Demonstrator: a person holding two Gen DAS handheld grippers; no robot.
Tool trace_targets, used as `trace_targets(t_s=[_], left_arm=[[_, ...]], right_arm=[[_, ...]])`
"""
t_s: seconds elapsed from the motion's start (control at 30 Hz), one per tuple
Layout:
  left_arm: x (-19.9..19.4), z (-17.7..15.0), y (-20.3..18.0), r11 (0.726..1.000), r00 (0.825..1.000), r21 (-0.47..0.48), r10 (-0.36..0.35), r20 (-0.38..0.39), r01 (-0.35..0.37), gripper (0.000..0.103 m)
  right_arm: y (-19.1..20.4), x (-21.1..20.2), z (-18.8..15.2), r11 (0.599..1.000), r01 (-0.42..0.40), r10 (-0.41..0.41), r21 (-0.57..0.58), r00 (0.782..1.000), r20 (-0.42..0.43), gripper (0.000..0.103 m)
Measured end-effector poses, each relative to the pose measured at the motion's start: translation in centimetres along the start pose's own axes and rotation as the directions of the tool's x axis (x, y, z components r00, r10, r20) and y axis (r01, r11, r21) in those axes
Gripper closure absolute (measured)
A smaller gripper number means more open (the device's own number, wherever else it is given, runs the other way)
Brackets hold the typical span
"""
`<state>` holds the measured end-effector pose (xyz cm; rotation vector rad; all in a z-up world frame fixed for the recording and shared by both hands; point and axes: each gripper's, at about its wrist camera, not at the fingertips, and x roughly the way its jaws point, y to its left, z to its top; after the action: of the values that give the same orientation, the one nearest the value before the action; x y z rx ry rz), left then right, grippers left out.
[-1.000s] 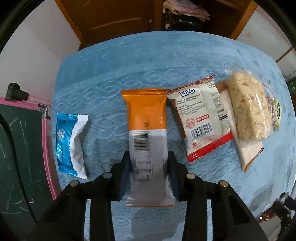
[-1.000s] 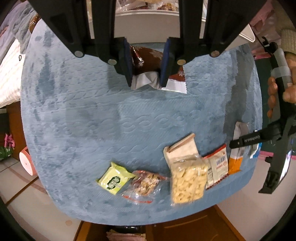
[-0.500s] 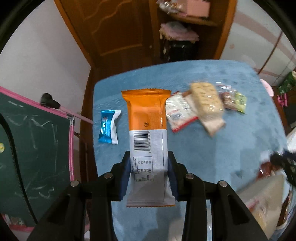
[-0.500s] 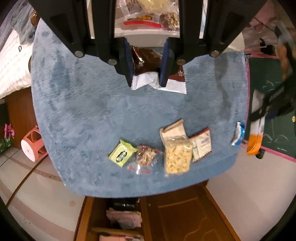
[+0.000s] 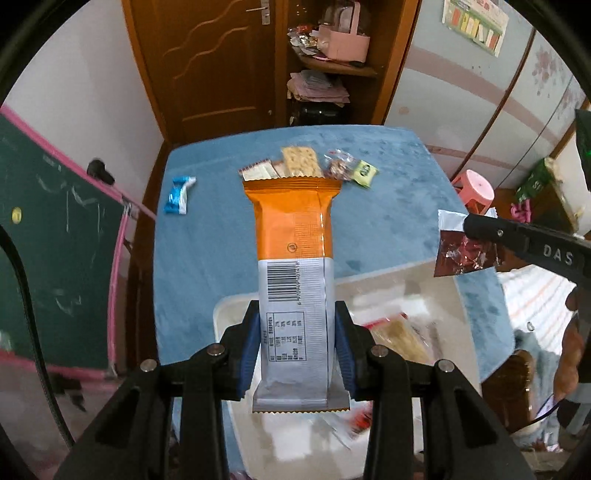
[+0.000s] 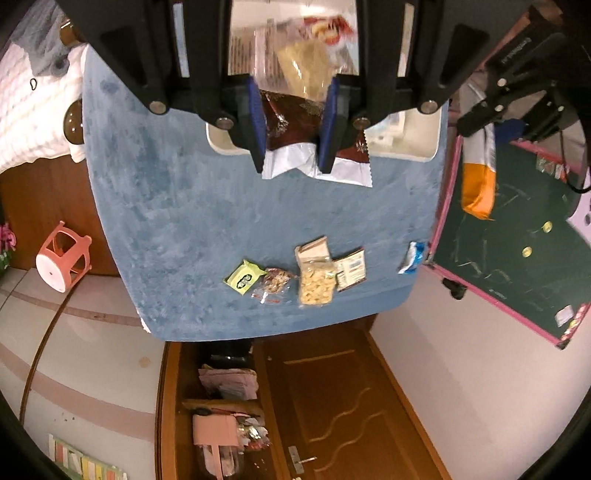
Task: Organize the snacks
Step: 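Carry both held snacks into the white tray and open both grippers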
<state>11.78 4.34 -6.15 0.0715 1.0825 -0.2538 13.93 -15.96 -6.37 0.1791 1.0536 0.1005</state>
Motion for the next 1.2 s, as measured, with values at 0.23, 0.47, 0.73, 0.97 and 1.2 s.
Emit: trace_targets(t_s=[0.23, 0.47, 0.73, 0.97, 1.2], left_arm=[[0.5, -4.8, -1.6, 0.999, 0.997, -0.038, 0.002, -0.071, -0.004, 0.067], [1.8, -8.2, -2.6, 0.999, 0.988, -0.030, 0.031, -0.149, -0.036, 0.066], [1.7, -9.1, -3.5, 0.999, 0.986, -0.026, 0.029, -0.164, -0.033, 0.065], [1.6, -9.4, -4.0, 0.999, 0.986, -0.038, -0.012, -0.165, 0.006, 0.036], [0.7, -9.6, -4.2, 0.999, 0.991, -0.042, 0.002, -0.135, -0.008, 0.018]], right_arm=[[-0.1, -1.5, -4.0, 0.999, -0.042, 0.041, -0.033, 0.999, -0.029, 0.076], [-0.3, -1.0, -6.8, 0.997, -0.056, 0.051, -0.048, 0.994, -0.098, 0.076], [0.0, -0.3, -8.8, 0.994, -0.051, 0.034, -0.096, 0.984, -0.176, 0.074], [-0.4, 0.5, -9.9, 0.994, -0.082, 0.060, -0.071, 0.964, -0.260, 0.048], [-0.9, 0.2, -10.3, 0.996, -0.081, 0.069, -0.038, 0.965, -0.254, 0.043]])
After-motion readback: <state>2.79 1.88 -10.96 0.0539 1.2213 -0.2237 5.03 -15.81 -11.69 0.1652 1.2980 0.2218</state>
